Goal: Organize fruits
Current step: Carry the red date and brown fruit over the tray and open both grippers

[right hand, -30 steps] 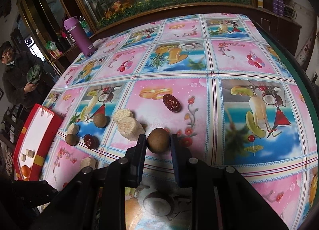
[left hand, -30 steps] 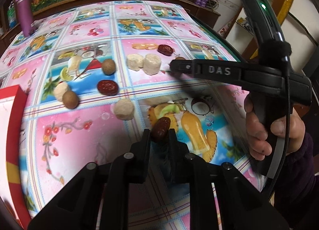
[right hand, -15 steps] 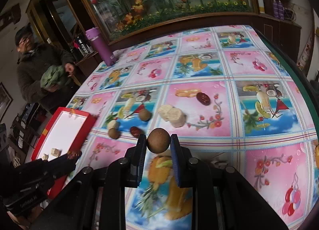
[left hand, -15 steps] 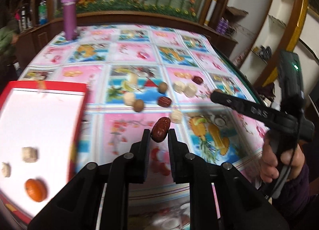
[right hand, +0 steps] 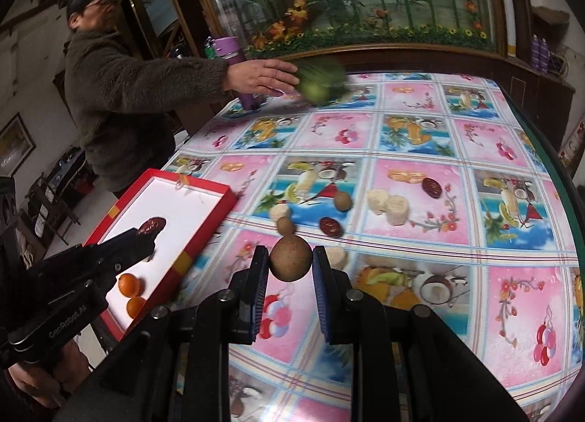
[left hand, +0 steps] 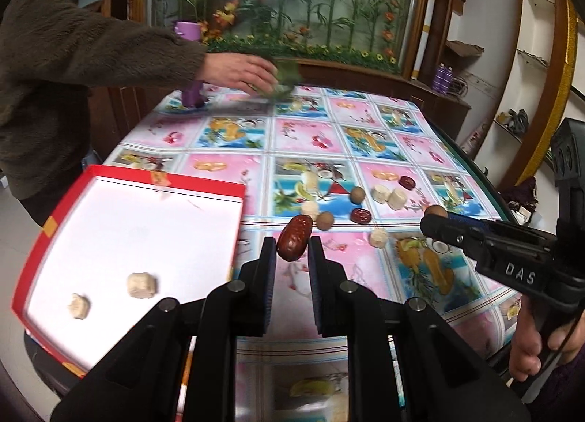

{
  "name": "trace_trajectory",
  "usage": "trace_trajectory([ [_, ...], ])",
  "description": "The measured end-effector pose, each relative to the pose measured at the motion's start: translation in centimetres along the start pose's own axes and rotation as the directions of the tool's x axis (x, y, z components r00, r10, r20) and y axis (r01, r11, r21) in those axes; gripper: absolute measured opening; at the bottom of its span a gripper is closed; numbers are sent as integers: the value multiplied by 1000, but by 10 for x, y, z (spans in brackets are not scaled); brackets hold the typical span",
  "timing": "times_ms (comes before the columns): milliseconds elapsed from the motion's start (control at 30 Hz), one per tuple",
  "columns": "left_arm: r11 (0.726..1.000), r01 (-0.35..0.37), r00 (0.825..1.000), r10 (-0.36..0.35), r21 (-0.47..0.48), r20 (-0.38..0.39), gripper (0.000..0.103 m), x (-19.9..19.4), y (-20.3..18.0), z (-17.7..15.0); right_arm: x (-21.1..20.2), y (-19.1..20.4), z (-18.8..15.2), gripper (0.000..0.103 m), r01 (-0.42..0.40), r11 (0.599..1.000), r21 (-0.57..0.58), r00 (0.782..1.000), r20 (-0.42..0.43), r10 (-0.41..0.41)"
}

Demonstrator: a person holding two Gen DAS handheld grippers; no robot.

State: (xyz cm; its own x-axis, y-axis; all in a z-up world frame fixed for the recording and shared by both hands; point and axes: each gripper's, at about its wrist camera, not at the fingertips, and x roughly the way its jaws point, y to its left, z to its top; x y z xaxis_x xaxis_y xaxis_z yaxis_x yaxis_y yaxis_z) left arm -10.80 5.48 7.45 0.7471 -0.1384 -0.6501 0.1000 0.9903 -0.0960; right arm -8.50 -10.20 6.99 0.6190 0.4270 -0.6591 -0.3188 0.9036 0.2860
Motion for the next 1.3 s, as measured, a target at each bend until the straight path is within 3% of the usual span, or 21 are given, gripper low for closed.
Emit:
trace_trajectory([
  [400,996,-76,994,79,-46,75,19,-28,39,-3,12,69,2,23,-40,993,-115,999,-26,37],
  [700,976,-186,974,199,-116,107,19,-45,90,-12,44,128,7,23,-92,977,-191,994,-70,79],
  [1100,930,-322,937,339,-180,78,19,-43,157,-21,93,184,10,23,-153,965,-213,981,-152,122],
  [1300,921,-338,934,354,-195,53,19,-35,176,-25,117,191,9,23,-158,971,-180,972,-202,121],
])
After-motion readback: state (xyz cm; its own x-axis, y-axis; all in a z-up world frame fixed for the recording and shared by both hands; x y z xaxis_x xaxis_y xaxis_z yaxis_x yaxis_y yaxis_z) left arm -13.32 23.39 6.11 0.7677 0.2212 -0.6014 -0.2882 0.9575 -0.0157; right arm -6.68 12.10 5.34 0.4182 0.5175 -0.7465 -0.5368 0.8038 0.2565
